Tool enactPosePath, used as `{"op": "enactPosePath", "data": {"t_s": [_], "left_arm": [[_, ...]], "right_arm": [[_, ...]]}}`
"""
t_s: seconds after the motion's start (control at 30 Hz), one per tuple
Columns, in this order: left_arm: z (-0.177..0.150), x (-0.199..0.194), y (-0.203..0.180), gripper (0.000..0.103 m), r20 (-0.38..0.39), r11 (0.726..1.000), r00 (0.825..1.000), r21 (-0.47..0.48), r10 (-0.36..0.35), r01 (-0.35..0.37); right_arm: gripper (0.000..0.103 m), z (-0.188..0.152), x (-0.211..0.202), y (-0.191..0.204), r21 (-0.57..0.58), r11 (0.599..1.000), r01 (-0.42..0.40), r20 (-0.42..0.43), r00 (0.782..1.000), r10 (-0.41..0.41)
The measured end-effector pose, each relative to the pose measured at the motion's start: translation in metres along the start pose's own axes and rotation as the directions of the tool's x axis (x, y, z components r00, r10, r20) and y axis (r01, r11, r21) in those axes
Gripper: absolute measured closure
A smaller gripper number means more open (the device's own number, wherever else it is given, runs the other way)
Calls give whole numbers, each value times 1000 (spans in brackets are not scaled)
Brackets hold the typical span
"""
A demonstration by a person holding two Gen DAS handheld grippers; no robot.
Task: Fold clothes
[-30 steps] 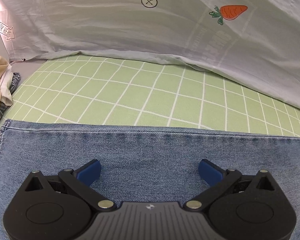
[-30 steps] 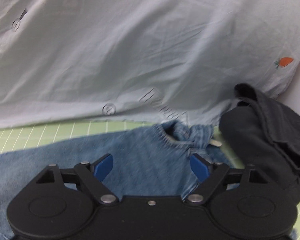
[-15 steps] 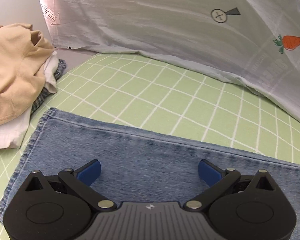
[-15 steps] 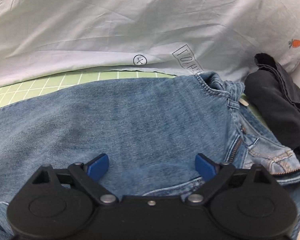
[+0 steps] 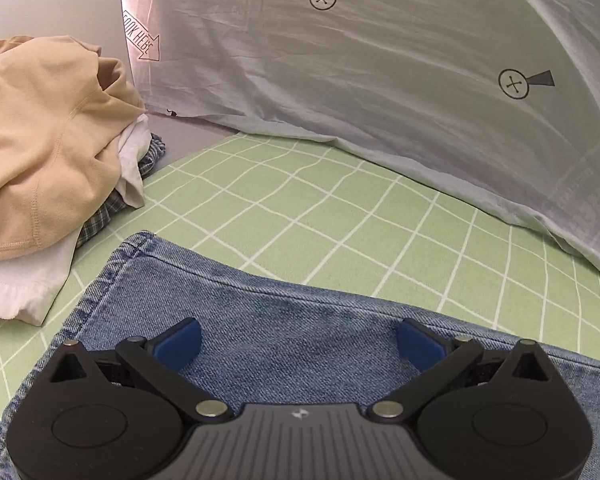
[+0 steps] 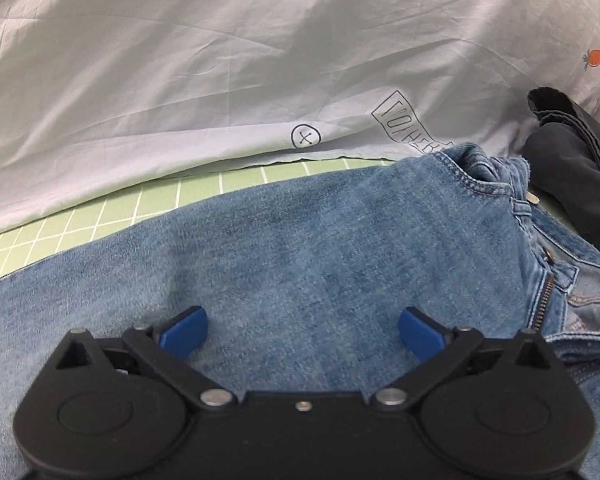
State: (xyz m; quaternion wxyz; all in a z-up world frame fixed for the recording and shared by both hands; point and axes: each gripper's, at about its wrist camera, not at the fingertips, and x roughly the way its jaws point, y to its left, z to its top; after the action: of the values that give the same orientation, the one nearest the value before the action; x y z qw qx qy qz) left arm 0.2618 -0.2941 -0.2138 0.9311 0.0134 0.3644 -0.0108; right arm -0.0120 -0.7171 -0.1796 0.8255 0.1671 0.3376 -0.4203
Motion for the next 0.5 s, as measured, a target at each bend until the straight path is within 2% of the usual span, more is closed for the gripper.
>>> {"op": "enactPosePath", "data": {"t_s": [0.13,0.33,0.5], "left_arm": [[12,14,-11,0,38,999,999,26,-29,28],[45,50,-20,0,36,1000,999,26,-5,4],[64,56,-26,1,-66,998,997,42,-32,35]], "right_arm": [[0,11,12,10,32,999,26,19,999,-27],[0,24,26,22,62,996,68,23,997,-70],[0,22,22,21,56,997,57,14,998,-58]]}}
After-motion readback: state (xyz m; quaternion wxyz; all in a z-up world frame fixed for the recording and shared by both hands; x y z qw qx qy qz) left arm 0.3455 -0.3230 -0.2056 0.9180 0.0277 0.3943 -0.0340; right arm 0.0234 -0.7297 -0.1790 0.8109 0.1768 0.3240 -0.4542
